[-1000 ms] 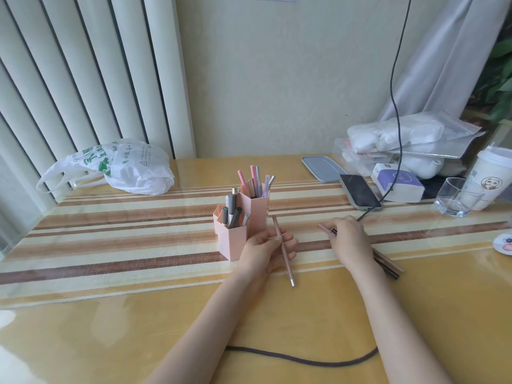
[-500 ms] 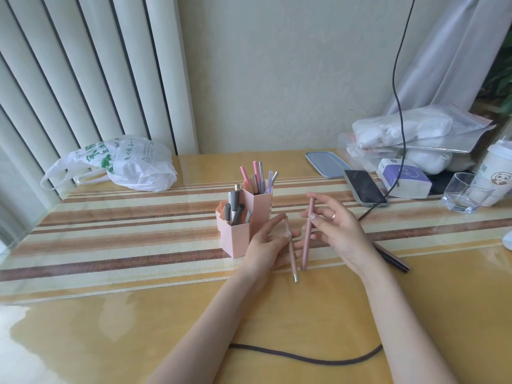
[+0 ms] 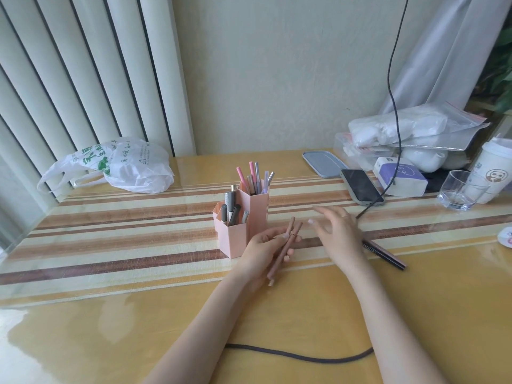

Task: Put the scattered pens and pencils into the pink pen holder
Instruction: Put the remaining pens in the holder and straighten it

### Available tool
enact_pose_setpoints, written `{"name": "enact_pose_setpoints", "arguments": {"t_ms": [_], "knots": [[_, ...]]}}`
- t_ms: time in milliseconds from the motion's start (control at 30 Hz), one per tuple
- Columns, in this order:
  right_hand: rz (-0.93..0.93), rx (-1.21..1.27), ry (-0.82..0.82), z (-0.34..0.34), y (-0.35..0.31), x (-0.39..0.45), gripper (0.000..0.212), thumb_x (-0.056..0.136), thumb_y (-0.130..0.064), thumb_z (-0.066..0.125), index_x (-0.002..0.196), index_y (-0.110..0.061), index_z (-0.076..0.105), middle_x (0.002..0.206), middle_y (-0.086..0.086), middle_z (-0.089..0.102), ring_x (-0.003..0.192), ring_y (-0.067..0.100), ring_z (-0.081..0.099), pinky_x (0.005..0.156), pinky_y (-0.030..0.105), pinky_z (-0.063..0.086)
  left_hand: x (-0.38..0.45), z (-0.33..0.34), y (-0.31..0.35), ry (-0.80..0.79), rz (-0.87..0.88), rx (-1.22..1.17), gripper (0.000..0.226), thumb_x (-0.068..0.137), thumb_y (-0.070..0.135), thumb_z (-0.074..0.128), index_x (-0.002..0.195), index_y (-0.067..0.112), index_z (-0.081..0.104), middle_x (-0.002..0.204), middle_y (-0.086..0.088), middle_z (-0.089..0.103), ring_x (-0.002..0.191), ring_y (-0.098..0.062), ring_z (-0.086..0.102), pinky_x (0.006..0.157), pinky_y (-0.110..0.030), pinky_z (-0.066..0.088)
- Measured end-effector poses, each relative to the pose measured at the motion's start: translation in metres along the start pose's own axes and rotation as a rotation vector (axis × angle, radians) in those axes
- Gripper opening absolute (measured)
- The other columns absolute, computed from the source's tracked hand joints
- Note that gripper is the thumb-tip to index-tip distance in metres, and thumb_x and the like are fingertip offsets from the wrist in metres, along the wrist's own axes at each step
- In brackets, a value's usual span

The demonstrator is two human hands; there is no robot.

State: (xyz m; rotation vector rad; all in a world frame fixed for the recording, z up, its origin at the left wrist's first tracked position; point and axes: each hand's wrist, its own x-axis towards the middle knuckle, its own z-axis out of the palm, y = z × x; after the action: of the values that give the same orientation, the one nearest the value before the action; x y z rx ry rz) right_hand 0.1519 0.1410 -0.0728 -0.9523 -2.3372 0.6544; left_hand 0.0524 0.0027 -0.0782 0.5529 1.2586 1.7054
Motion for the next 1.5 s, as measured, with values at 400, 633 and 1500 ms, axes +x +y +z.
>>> {"name": "enact_pose_setpoints", "arguments": {"t_ms": [400, 633, 1500], "knots": [[0.236, -0.457, -0.041, 0.001, 0.009, 0.003, 0.021, 0.093, -0.006, 0.048, 0.113, -0.012, 0.053, 0.12, 0.015, 0.054, 0.113, 0.036, 0.046, 0.094, 0.045, 0.035, 0.0, -0.003, 0.002, -0.012, -0.075, -0.156, 0.026, 0.095, -0.005, 0.043, 0.119, -0.013, 0.049, 0.075, -0.011, 0.057, 0.054, -0.009, 0.06, 0.051, -0.015, 0.051], [0.182, -0.118, -0.002, -0.004, 0.009, 0.0, 0.016, 0.085, -0.008, 0.067, 0.101, -0.008, 0.068, 0.1, 0.014, 0.07, 0.094, 0.03, 0.064, 0.079, 0.041, 0.054, 0.001, -0.002, 0.002, -0.019, -0.08, -0.179, 0.031, 0.094, -0.009, 0.04, 0.123, -0.017, 0.045, 0.079, -0.011, 0.058, 0.054, -0.009, 0.062, 0.051, -0.015, 0.052], [0.074, 1.043, 0.285, -0.014, -0.049, -0.009, 0.017, 0.088, -0.001, 0.061, 0.101, -0.01, 0.068, 0.072, 0.0, 0.072, 0.069, 0.016, 0.068, 0.054, 0.023, 0.051, 0.004, 0.002, -0.007, 0.051, 0.086, -0.244, 0.03, 0.094, -0.006, 0.047, 0.122, -0.002, 0.052, 0.114, -0.01, 0.065, 0.088, -0.016, 0.071, 0.08, -0.025, 0.056]]}}
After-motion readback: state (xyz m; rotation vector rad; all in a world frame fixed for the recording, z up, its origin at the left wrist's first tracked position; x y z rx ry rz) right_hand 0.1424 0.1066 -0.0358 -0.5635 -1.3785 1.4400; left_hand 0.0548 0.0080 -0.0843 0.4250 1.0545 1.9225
